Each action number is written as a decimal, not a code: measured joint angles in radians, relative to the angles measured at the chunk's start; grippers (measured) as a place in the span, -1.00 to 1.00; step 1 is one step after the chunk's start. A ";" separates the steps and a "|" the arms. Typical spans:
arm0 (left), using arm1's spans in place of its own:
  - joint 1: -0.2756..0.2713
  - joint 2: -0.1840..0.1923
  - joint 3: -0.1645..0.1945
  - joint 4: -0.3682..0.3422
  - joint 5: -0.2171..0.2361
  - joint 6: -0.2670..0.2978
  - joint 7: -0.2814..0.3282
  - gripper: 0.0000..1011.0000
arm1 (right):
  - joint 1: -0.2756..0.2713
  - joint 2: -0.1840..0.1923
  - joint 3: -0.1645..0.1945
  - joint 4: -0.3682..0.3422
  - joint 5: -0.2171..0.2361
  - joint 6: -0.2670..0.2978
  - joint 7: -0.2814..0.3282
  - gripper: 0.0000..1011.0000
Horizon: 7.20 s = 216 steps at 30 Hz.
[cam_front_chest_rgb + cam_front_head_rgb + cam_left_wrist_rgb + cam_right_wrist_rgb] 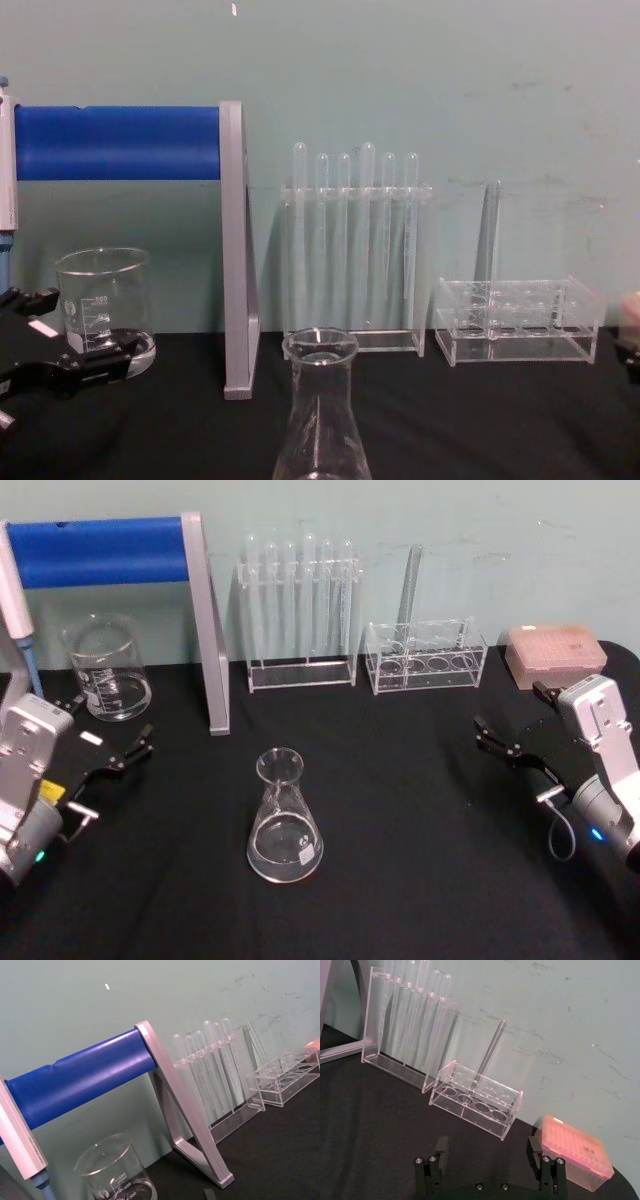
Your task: Grasp the erlenmeyer flask with one hand, shake it three times, then place it back.
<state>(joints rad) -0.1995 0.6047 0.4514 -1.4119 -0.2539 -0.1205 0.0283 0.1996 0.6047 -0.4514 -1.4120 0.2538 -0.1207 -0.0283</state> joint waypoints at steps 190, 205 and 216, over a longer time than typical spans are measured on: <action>0.000 0.000 0.000 0.000 0.000 0.000 0.000 0.98 | 0.093 -0.261 -0.089 0.041 0.160 -0.001 0.624 -0.11; 0.000 0.000 0.000 0.000 0.000 0.000 0.000 0.98 | 0.044 -0.211 -0.039 -0.124 0.152 0.092 0.525 -0.11; 0.000 0.000 0.000 0.000 0.000 0.000 0.000 0.98 | 0.036 -0.210 -0.029 -0.142 0.150 0.096 0.518 -0.11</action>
<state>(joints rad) -0.1995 0.6047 0.4514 -1.4120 -0.2539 -0.1205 0.0283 0.2355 0.3943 -0.4802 -1.5537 0.4034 -0.0246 0.4896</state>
